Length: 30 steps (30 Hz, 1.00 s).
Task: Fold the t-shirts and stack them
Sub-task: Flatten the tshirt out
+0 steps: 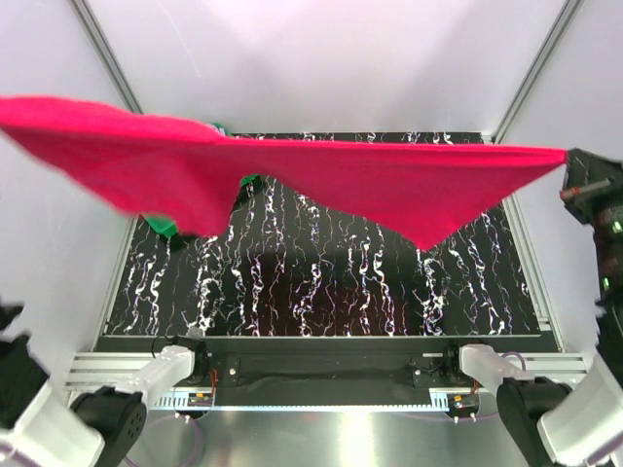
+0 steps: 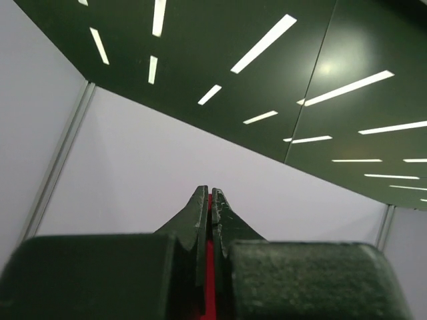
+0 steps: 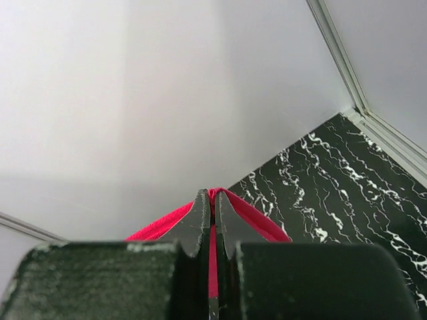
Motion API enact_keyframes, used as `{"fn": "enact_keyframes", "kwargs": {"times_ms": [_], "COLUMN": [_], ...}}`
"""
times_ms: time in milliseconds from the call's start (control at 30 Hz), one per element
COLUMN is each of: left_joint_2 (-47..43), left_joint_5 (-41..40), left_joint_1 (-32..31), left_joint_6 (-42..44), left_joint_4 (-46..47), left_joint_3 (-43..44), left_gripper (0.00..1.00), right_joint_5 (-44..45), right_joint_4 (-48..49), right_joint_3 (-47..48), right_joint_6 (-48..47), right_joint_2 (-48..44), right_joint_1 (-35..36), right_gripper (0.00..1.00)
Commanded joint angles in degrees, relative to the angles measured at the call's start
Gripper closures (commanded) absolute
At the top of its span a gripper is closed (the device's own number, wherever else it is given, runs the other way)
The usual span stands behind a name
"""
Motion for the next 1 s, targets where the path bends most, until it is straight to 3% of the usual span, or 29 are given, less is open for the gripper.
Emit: {"fn": "enact_keyframes", "kwargs": {"times_ms": [0, 200, 367, 500, 700, 867, 967], "left_joint_2": [-3.81, -4.87, 1.61, 10.93, 29.38, 50.53, 63.71], "left_joint_5": [-0.89, 0.26, 1.13, 6.13, 10.88, 16.94, 19.84], "left_joint_1": [-0.06, -0.06, -0.06, -0.32, -3.58, -4.10, -5.07], "left_joint_6": [-1.86, -3.96, -9.06, -12.13, -9.77, -12.14, -11.62], "left_joint_4": [3.36, 7.65, 14.96, 19.43, 31.91, 42.99, 42.30], "left_joint_3": [-1.48, -7.18, -17.38, -25.72, -38.83, -37.62, -27.44], "left_gripper": [1.00, 1.00, 1.00, 1.00, 1.00, 1.00, 1.00], "right_joint_5": [1.76, 5.97, 13.79, 23.17, 28.38, 26.21, 25.32], "right_joint_4": [2.25, 2.42, 15.12, 25.34, 45.73, 56.78, 61.82], "right_joint_3": [0.67, -1.16, -22.23, -42.69, -64.33, -69.64, -68.86], "right_joint_6": [1.44, 0.74, -1.02, -0.33, -4.53, -3.04, -5.06], "right_joint_2": [-3.58, -5.96, -7.80, -6.06, 2.81, 15.19, 22.91], "right_joint_1": [-0.23, -0.23, -0.23, -0.23, -0.23, -7.25, -9.45], "right_gripper": [1.00, 1.00, 1.00, 1.00, 1.00, 1.00, 1.00]}}
